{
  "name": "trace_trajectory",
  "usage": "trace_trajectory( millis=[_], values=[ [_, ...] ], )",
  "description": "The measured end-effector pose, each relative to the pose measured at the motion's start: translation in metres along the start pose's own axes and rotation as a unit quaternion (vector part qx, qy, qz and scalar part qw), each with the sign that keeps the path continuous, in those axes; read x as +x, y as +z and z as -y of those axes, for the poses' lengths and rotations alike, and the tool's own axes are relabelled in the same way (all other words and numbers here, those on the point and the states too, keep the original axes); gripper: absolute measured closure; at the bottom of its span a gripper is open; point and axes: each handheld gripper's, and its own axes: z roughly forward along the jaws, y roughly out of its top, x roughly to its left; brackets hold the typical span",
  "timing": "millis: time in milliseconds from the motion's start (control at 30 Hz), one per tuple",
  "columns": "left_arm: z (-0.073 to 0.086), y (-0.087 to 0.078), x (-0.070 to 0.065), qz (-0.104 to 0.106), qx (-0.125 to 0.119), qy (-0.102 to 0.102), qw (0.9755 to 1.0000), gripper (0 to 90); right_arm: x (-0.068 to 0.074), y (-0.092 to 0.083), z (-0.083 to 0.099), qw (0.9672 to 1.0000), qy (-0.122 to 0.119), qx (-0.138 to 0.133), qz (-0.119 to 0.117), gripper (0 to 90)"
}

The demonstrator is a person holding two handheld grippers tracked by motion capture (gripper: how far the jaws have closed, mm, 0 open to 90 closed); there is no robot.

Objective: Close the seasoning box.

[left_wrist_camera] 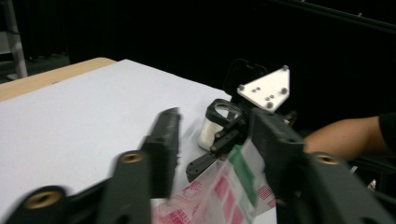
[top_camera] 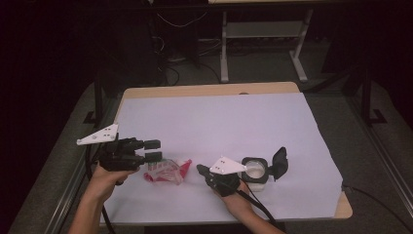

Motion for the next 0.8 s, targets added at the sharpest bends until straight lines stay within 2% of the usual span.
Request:
trace_trajectory(
  millis=[67,167,300,433,567,667,800],
  values=[
    [0.003,-0.004,-0.004,-0.004,0.0,0.007,1.0,37.4,0.0,0.0,0.0,1.0,0.001,0.003,-0.002,89.1],
    [0.01,-0.01,-0.008,-0.008,-0.007,0.003,0.9999,28.7,0.0,-0.001,0.0,1.0,0.002,0.007,-0.005,89.1],
    [0.018,-0.024,-0.008,-0.025,-0.01,-0.001,0.9996,25.4,0.0,-0.002,0.0,0.9999,0.006,0.009,-0.007,89.1],
    [0.028,-0.039,-0.003,-0.054,-0.012,-0.009,0.9984,24.7,0.001,-0.002,0.001,0.9999,0.007,0.012,-0.008,89.1],
    [0.04,-0.046,0.006,-0.084,-0.012,-0.02,0.9962,23.9,0.001,-0.002,0.001,0.9998,0.006,0.015,-0.011,89.1],
    [0.049,-0.048,0.013,-0.108,-0.015,-0.03,0.9936,22.7,0.001,-0.004,0.001,0.9998,0.007,0.016,-0.013,89.1],
    [0.058,-0.052,0.019,-0.135,-0.015,-0.032,0.9903,20.9,0.0,-0.011,0.001,0.9993,0.012,0.024,-0.026,89.2]
  ],
)
